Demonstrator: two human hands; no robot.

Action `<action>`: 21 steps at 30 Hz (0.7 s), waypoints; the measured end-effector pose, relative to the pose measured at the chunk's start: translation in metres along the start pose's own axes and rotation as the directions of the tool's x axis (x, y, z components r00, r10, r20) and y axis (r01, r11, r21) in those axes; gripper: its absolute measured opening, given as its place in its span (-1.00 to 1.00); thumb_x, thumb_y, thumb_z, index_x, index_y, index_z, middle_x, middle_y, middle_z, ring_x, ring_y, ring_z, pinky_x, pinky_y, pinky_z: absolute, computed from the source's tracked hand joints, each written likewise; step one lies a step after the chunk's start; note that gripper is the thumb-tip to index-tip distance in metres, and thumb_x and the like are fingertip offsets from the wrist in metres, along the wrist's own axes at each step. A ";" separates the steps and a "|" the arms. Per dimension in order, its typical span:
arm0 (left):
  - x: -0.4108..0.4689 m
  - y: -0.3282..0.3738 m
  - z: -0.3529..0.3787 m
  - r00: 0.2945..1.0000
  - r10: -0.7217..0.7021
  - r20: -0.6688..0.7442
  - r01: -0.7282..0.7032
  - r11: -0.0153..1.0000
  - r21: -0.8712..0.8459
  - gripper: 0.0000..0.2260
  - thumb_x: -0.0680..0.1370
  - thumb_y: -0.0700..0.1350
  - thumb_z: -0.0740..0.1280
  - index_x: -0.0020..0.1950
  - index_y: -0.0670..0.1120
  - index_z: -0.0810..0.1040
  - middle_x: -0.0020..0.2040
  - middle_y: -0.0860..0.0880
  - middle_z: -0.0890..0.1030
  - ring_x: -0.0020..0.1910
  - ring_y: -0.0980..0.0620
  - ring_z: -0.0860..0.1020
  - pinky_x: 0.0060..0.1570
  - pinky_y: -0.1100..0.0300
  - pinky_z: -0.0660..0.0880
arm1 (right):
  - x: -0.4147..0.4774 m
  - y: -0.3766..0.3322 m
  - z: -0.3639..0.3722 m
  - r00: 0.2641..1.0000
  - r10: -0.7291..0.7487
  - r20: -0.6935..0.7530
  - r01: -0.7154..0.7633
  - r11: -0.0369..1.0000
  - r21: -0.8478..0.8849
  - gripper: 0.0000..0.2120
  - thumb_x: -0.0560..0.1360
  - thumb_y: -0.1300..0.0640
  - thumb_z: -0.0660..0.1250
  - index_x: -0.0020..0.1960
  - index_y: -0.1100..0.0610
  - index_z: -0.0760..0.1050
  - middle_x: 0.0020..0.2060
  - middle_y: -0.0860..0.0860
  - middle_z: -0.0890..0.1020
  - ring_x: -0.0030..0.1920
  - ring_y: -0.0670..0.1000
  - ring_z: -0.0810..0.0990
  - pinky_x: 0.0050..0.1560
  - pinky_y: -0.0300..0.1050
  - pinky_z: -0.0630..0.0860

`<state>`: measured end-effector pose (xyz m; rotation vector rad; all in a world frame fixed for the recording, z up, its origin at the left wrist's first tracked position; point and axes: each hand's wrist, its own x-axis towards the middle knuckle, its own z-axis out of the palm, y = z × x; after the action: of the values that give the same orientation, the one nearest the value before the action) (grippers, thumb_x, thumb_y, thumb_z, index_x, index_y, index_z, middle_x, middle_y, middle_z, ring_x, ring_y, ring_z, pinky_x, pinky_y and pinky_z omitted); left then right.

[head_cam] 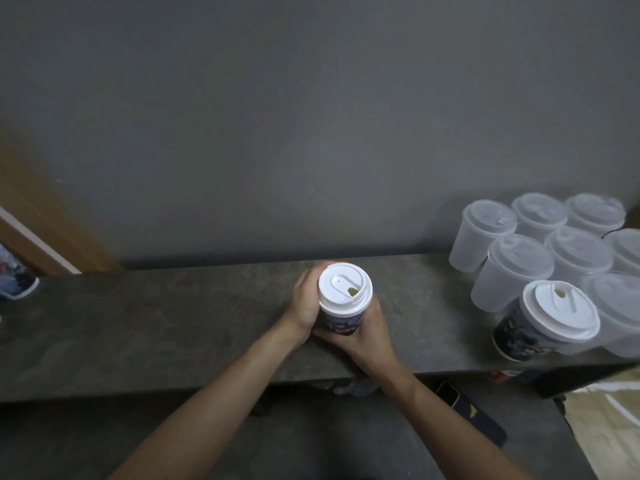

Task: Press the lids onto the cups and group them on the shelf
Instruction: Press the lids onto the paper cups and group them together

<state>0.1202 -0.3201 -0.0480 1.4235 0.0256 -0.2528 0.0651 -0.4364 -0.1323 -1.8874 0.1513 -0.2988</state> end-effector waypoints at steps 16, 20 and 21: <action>0.011 0.007 -0.002 0.968 -0.123 0.218 0.123 0.992 0.014 -0.68 0.64 -0.07 0.24 -0.11 -0.16 0.73 -0.08 -0.12 0.73 -0.06 -0.01 0.67 0.10 0.07 0.54 | -0.005 -0.005 -0.006 0.999 -0.007 0.046 0.007 1.000 0.000 -0.12 0.23 -0.03 0.72 0.46 0.04 0.43 0.33 -0.12 0.59 0.36 -0.16 0.54 0.38 -0.03 0.50; 0.016 0.010 -0.004 0.975 -0.153 0.162 0.147 0.988 0.043 -0.77 0.54 -0.03 0.35 -0.17 -0.10 0.74 -0.10 -0.11 0.72 -0.05 -0.05 0.63 0.14 0.02 0.51 | -0.004 -0.002 -0.008 0.999 0.000 0.053 0.000 1.000 -0.003 -0.16 0.24 0.01 0.71 0.44 0.05 0.44 0.32 -0.12 0.60 0.35 -0.17 0.55 0.37 -0.03 0.51; 0.014 0.008 -0.003 0.986 -0.125 0.107 0.123 0.992 0.025 -0.75 0.58 -0.10 0.34 -0.22 -0.09 0.75 -0.13 -0.08 0.73 -0.08 -0.02 0.64 0.12 0.04 0.52 | -0.005 -0.003 -0.007 0.999 -0.007 0.047 0.006 1.000 0.006 -0.15 0.23 -0.01 0.72 0.43 0.04 0.44 0.32 -0.12 0.60 0.35 -0.17 0.55 0.36 -0.05 0.52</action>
<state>0.1354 -0.3181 -0.0435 1.4270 0.0228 -0.4335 0.0587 -0.4404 -0.1280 -1.8882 0.1128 -0.2590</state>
